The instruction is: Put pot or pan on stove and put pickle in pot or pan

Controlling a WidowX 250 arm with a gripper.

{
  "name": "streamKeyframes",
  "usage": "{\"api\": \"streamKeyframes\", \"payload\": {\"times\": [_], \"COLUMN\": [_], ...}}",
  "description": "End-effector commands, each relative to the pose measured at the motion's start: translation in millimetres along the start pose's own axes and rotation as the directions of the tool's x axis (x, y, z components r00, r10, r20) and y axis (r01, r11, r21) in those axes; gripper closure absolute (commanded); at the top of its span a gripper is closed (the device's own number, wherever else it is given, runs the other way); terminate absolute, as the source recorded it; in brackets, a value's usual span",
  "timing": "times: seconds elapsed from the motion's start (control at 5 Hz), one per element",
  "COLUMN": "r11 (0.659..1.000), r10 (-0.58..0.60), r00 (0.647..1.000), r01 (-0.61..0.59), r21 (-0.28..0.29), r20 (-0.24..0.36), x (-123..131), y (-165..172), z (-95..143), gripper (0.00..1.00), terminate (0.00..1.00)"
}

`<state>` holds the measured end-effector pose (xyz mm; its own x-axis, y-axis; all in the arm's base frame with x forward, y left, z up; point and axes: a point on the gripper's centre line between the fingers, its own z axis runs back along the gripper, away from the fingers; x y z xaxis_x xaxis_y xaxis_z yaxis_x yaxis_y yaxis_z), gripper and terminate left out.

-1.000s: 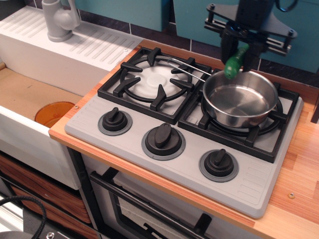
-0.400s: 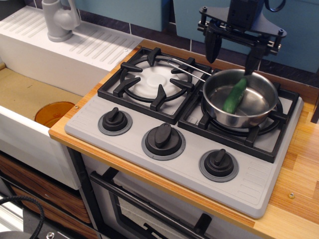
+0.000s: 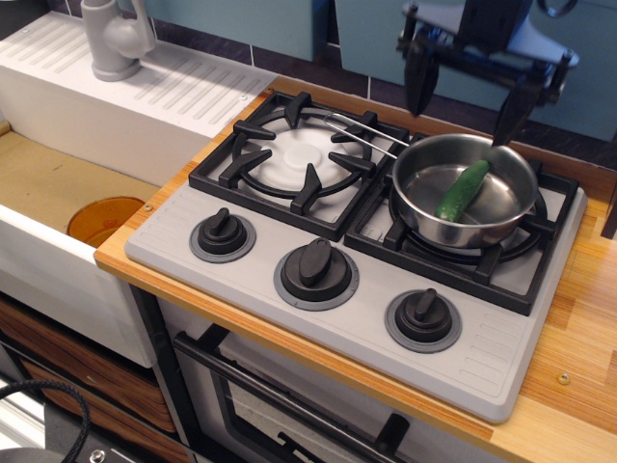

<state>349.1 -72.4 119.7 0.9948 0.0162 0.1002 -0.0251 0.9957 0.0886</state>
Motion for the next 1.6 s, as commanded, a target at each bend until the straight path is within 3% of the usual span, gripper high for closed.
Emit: {"api": "streamKeyframes", "payload": {"times": [0.0, 0.6, 1.0, 1.2, 1.4], "r11": [0.999, 0.995, 0.998, 0.996, 0.997], "r10": [-0.024, -0.087, -0.053, -0.056, -0.049], "r00": [0.995, 0.988, 0.995, 0.993, 0.993], "r01": [0.026, 0.091, 0.055, 0.062, 0.055], "r21": [-0.019, -0.028, -0.018, -0.059, -0.054], "r20": [0.100, 0.131, 0.082, 0.103, 0.109], "x": [18, 25, 29, 33, 38], "y": [23, 73, 77, 80, 83], "z": [28, 16, 9, 5, 1], "gripper": [0.00, 0.00, 0.00, 0.00, 0.00], "terminate": [0.00, 0.00, 0.00, 0.00, 0.00]}}
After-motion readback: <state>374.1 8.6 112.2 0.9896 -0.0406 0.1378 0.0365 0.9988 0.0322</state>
